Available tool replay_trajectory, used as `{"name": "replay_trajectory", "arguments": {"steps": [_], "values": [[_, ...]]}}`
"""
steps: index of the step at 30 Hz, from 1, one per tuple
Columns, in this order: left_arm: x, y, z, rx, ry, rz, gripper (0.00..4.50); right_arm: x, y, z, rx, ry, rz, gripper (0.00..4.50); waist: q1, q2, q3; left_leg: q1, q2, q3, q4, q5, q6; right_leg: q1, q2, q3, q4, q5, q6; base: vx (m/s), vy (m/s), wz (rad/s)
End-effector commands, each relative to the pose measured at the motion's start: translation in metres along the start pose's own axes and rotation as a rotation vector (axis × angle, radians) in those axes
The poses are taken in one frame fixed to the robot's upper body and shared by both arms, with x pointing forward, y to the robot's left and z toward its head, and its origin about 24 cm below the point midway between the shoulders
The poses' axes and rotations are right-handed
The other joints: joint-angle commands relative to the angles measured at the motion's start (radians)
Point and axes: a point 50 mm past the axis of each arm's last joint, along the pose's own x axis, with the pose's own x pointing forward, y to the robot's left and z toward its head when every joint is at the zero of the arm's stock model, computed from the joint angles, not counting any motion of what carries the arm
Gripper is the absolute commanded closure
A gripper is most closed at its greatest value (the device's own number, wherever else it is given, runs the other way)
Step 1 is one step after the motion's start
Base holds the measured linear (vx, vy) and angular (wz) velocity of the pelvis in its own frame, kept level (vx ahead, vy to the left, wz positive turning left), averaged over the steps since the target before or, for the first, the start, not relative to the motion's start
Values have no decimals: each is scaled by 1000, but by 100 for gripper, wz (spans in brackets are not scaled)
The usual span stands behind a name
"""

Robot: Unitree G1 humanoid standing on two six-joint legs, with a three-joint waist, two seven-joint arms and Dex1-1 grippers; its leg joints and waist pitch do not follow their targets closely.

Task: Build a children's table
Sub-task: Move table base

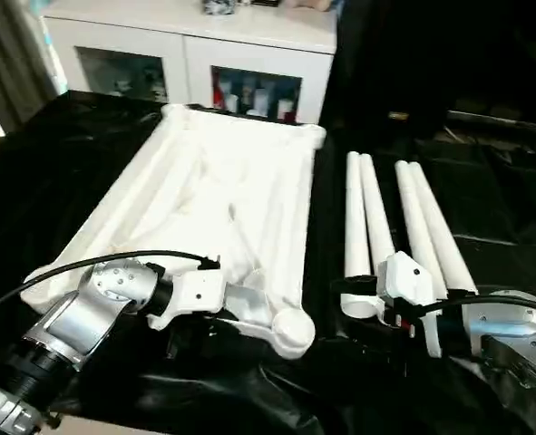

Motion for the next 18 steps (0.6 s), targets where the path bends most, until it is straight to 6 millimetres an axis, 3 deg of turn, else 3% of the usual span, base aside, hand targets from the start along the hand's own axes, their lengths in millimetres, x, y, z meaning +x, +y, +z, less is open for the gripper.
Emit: {"name": "replay_trajectory", "arguments": {"steps": [1, 7, 10, 16, 18], "values": [[-8, 3, -4, -29, 0, 78, 446, -2, 1, 2, -14, 9, -3, 0, 7, 4, -47, -5, 60, -23, -90, -143, 3, 44, -93, 54, -83, -109, -197, 0, 0, 0], [-11, -3, -12, -50, 42, 164, 446, -1, 1, 0, -10, 2, -12, 0, 6, 2, -50, 0, 59, -17, -83, -91, 29, 39, -87, 54, -80, -53, -205, 0, 0, 0], [-11, -7, -15, -59, 87, 240, 446, 0, 1, -1, -12, 4, -11, 0, 6, -5, -51, -2, 60, -16, -83, -79, 36, 41, -86, 53, -78, -38, -206, 0, 0, 0], [-15, -5, -22, -70, 152, 359, 446, 2, 1, -2, -18, 6, 1, 0, 7, -6, -46, 1, 61, -15, -86, -117, 32, 34, -87, 54, -87, -133, -189, 0, 0, 0], [-16, -4, -22, -72, 158, 376, 446, 3, 1, -2, -19, 6, 2, 0, 6, -11, -46, 0, 59, -15, -87, -125, 25, 35, -86, 54, -89, -160, -173, 0, 0, 0]]}}
